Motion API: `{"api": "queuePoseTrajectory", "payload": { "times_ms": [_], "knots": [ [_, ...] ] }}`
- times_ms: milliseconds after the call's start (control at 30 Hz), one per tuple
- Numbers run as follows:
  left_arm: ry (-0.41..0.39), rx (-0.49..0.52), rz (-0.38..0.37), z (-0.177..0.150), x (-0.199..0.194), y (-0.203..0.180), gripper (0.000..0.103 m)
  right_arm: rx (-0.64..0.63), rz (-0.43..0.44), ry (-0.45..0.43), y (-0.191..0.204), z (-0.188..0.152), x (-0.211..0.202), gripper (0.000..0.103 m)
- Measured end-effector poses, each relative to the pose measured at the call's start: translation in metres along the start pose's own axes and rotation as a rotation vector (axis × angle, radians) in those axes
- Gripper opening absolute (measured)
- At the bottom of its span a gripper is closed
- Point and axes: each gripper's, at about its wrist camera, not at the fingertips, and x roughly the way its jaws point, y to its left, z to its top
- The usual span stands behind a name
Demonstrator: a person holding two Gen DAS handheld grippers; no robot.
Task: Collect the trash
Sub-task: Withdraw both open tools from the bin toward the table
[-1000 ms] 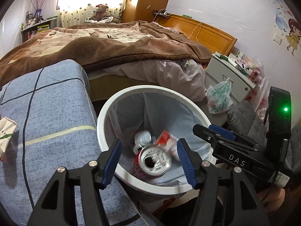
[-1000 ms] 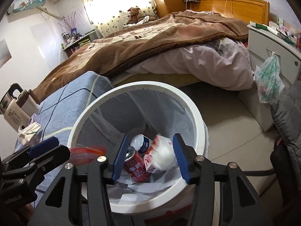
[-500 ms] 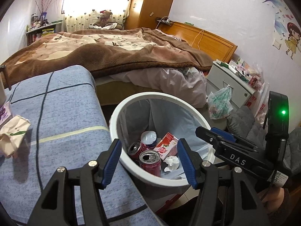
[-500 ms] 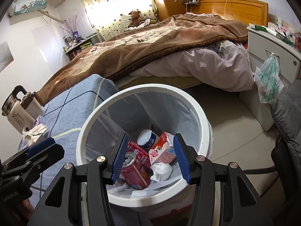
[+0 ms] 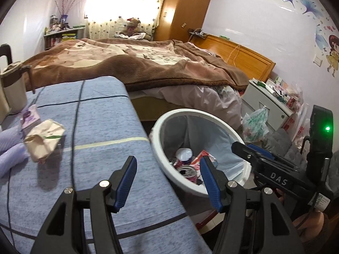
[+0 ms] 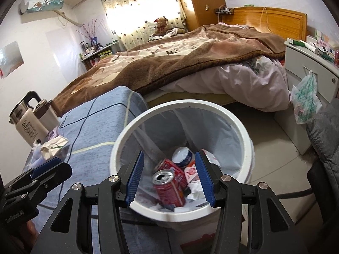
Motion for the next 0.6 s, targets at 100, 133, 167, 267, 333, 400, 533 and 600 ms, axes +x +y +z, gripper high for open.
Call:
{"api": "queuePoseTrajectory", "payload": {
  "times_ms": [100, 133, 167, 267, 333, 400, 533, 600],
  "knots": [
    [-0.011, -0.026, 0.0, -0.002, -0.008, 0.012, 0.064, -0.006, 0.016, -0.008, 0.009, -0.001, -0.003, 0.051],
    [-0.018, -0.033, 0.006, -0.003, -0.012, 0.016, 0.064, -0.008, 0.024, -0.01, 0.012, -0.001, -0.004, 0.051],
    [-0.025, -0.035, 0.02, -0.003, -0.016, 0.02, 0.064, -0.013, 0.032, -0.011, 0.017, -0.001, -0.004, 0.051],
    [-0.041, -0.055, 0.038, -0.006, -0.026, 0.033, 0.064, -0.033, 0.054, -0.013, 0.03, -0.003, -0.006, 0.051],
    [-0.05, -0.074, 0.051, -0.008, -0.033, 0.044, 0.064, -0.045, 0.073, -0.015, 0.039, -0.005, -0.007, 0.051],
    [-0.059, -0.084, 0.071, -0.011, -0.039, 0.055, 0.064, -0.054, 0.083, -0.01, 0.048, -0.007, -0.005, 0.051],
    [-0.078, -0.115, 0.108, -0.017, -0.054, 0.079, 0.064, -0.087, 0.117, 0.004, 0.07, -0.01, -0.001, 0.051],
    [-0.083, -0.122, 0.13, -0.018, -0.061, 0.09, 0.064, -0.103, 0.131, 0.011, 0.08, -0.013, 0.001, 0.051]
  ]
}}
